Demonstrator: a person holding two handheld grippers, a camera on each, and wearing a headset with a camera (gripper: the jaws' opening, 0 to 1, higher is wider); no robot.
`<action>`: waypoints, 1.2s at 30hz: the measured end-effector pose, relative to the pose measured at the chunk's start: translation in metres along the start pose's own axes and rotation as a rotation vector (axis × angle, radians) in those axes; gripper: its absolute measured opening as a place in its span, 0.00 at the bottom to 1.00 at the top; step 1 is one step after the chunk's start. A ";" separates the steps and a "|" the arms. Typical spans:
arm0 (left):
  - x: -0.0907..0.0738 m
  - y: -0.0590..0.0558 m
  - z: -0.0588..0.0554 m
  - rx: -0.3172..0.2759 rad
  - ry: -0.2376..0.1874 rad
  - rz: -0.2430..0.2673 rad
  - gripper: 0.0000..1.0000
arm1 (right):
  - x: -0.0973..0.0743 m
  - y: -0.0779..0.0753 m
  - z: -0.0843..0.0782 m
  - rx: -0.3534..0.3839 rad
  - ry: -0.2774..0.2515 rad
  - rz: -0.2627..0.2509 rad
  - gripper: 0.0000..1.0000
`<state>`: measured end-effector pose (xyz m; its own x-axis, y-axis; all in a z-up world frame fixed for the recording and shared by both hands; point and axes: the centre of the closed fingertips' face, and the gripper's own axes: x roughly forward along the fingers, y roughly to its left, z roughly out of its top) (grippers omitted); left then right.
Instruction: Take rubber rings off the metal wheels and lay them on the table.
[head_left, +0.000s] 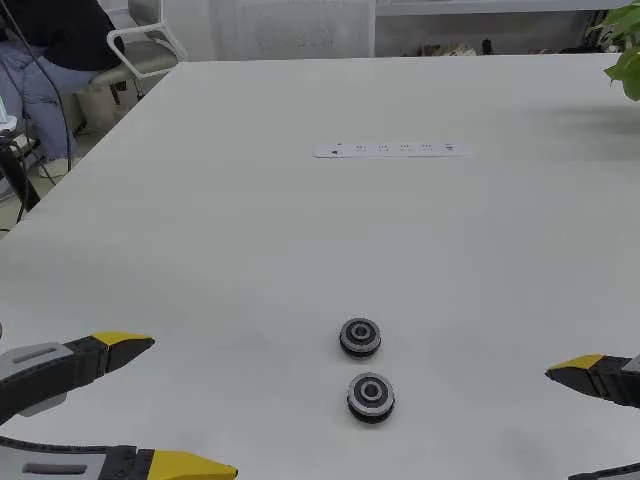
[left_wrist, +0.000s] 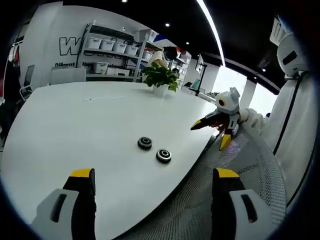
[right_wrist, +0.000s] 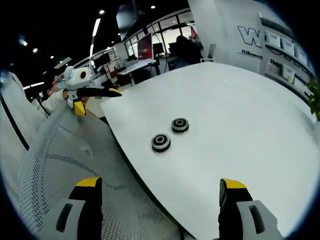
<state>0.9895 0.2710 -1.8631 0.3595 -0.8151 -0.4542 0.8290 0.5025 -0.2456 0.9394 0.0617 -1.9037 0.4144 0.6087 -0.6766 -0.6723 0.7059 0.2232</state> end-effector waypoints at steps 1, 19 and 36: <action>0.000 0.000 0.000 0.000 0.001 0.001 0.93 | 0.000 0.000 0.000 0.000 0.000 0.000 0.96; 0.000 0.002 -0.002 -0.007 0.005 0.004 0.92 | -0.001 -0.002 0.002 0.006 -0.017 -0.011 0.96; 0.000 -0.001 0.002 -0.004 -0.009 -0.007 0.91 | -0.007 -0.005 0.026 -0.020 -0.158 -0.035 0.96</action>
<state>0.9893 0.2705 -1.8614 0.3578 -0.8210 -0.4449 0.8297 0.4982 -0.2519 0.9556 0.0633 -1.8813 0.5282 0.6339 -0.5650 -0.6668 0.7216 0.1862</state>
